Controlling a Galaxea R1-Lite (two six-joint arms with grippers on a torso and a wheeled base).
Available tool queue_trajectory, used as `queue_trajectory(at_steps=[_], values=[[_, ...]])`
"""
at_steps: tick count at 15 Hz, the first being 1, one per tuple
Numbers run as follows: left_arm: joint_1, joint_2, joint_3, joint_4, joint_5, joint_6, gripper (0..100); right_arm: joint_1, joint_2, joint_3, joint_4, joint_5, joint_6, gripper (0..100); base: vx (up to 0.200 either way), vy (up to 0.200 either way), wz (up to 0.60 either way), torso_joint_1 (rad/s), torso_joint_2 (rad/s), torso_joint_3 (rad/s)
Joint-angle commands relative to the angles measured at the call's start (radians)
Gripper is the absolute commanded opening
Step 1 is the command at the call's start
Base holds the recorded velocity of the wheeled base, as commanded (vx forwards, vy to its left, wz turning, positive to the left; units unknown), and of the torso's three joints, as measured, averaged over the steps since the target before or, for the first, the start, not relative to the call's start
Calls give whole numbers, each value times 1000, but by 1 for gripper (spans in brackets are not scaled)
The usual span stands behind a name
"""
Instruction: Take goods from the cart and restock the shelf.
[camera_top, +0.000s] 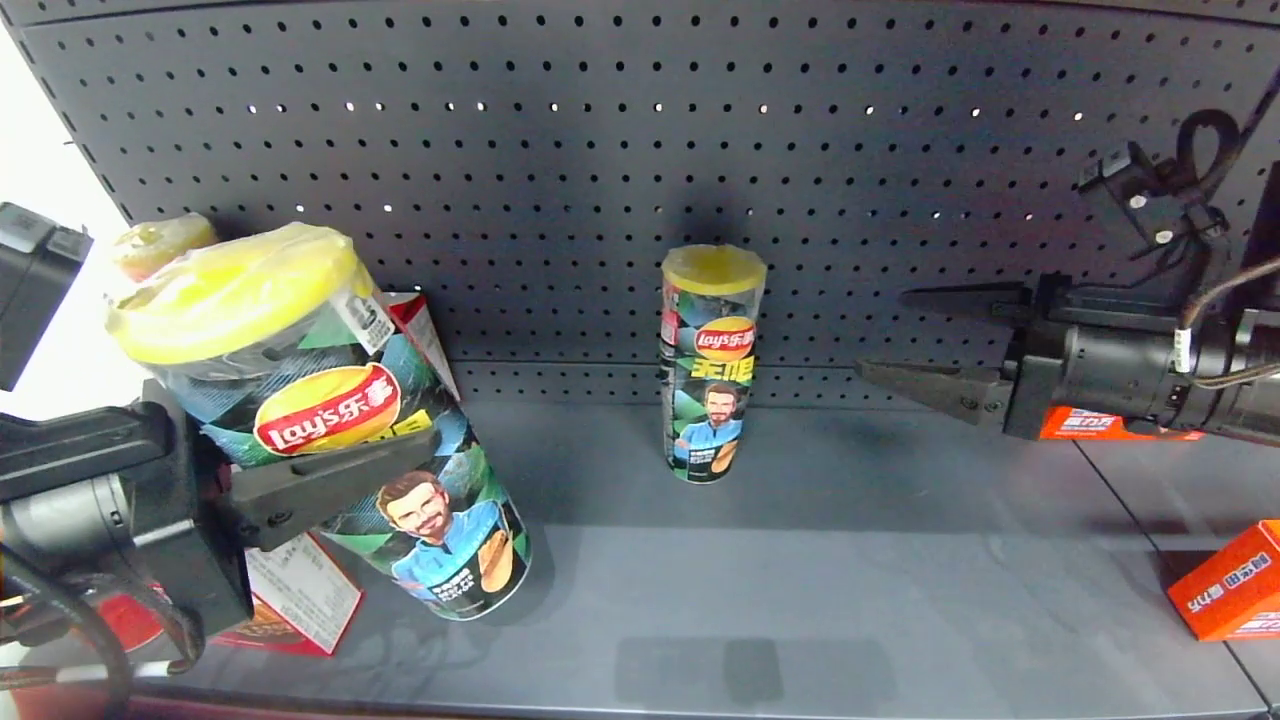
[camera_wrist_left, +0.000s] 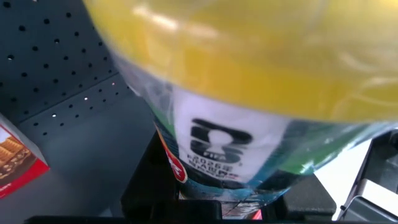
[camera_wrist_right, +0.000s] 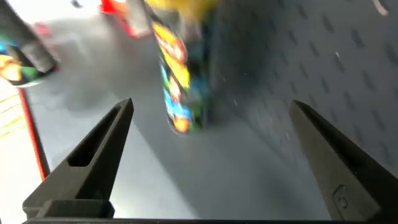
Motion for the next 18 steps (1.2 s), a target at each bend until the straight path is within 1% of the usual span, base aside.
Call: queue_trajectory(at_steps=[1,2,3,5,11,18], values=[[-1,9,-4,-1,0,0,0,-9,107,-60,-5,101,-12,100,0,0,0,0,0,0],[-1,12,-4,-3,-1,0,0,-10,124,-61,-18,145,-24,100,0,0,0,0,0,0],[-1,15,-8,-3,-1,-2,0,-12,164,-64,-62,217,-54,100,0,0,0,0,0,0],[-1,19,-13,-3,-1,-4,0,-9,208,-72,-111,297,-57,100,0,0,0,0,0,0],[-1,27,-13,-4,-4,-2,0,26,323,-158,-114,308,-58,100,0,0,0,0,0,0],[-1,38,-37,-4,-4,-2,0,39,438,-235,-125,305,-60,100,0,0,0,0,0,0]])
